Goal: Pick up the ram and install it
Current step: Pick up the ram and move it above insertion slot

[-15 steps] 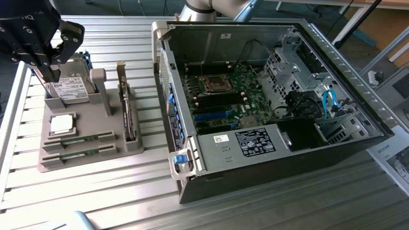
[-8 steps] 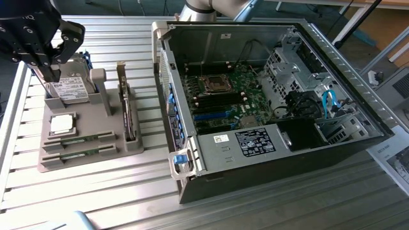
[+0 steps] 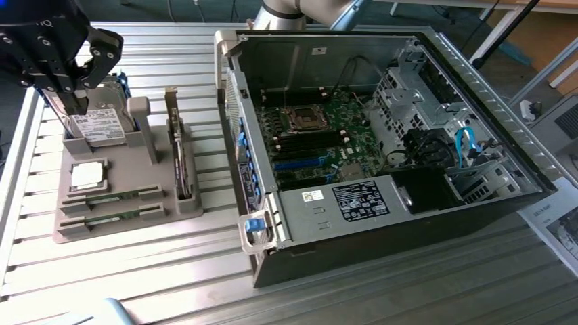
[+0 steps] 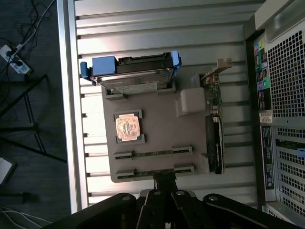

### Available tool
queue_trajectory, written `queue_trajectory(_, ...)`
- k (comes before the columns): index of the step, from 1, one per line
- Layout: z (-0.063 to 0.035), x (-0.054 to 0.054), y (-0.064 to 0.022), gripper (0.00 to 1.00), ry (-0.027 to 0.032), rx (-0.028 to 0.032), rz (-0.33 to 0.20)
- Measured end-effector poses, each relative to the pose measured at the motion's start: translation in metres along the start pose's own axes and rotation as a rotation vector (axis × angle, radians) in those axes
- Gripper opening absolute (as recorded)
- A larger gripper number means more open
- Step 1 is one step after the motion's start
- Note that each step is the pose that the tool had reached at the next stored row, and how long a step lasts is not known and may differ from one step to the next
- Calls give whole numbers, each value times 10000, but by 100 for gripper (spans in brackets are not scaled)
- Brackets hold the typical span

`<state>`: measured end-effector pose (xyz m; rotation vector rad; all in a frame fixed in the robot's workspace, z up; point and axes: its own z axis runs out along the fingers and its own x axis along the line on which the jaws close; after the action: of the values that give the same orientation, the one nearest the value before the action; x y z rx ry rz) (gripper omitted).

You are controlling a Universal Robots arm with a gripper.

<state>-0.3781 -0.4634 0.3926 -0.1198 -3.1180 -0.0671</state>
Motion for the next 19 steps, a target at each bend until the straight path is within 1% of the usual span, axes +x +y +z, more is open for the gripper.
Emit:
queue_trajectory(12, 0, 0, 0, 10, 0, 0, -12)
queue_trajectory(16, 0, 0, -1, 10, 12, 7, -303)
queue_trajectory(19, 0, 0, -1, 10, 31, 17, -751)
